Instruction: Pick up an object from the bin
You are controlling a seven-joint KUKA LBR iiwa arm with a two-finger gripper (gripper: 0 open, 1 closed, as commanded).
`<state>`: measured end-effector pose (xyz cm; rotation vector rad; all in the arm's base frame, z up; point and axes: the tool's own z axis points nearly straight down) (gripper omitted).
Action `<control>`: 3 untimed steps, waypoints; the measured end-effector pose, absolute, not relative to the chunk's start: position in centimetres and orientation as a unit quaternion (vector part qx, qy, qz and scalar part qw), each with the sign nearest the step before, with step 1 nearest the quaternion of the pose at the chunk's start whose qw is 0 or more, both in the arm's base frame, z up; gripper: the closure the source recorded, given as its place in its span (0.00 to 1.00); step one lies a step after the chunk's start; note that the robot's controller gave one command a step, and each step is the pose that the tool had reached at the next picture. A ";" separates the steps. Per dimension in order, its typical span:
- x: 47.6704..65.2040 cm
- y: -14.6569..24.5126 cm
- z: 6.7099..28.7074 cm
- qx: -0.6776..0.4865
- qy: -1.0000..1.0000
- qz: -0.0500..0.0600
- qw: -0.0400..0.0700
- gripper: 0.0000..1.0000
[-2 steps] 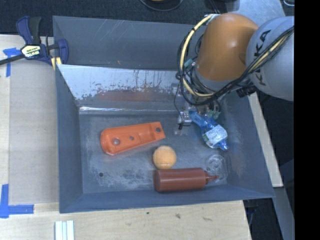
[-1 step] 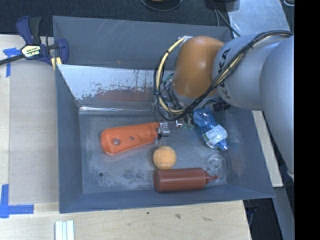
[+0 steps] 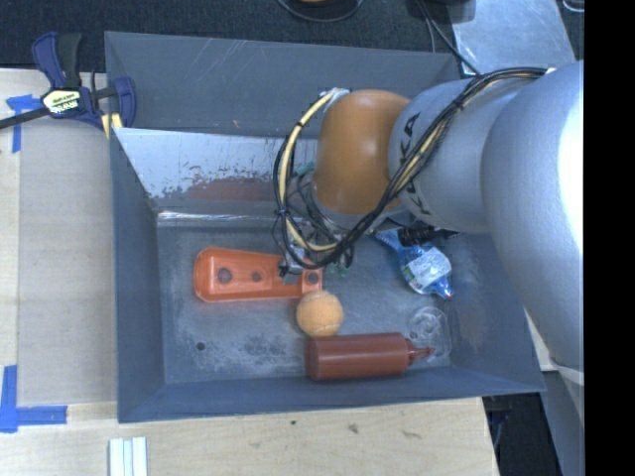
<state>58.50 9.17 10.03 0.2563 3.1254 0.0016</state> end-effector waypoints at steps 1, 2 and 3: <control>58.5 9.2 10.0 0.082 0.997 0.001 0.003 1.00; 57.9 10.3 14.6 0.003 1.000 0.001 0.006 1.00; 61.0 7.9 7.0 0.034 0.999 0.001 0.005 1.00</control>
Offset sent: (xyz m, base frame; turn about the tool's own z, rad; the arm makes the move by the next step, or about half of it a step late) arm -0.0078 0.0122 0.0474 -0.1657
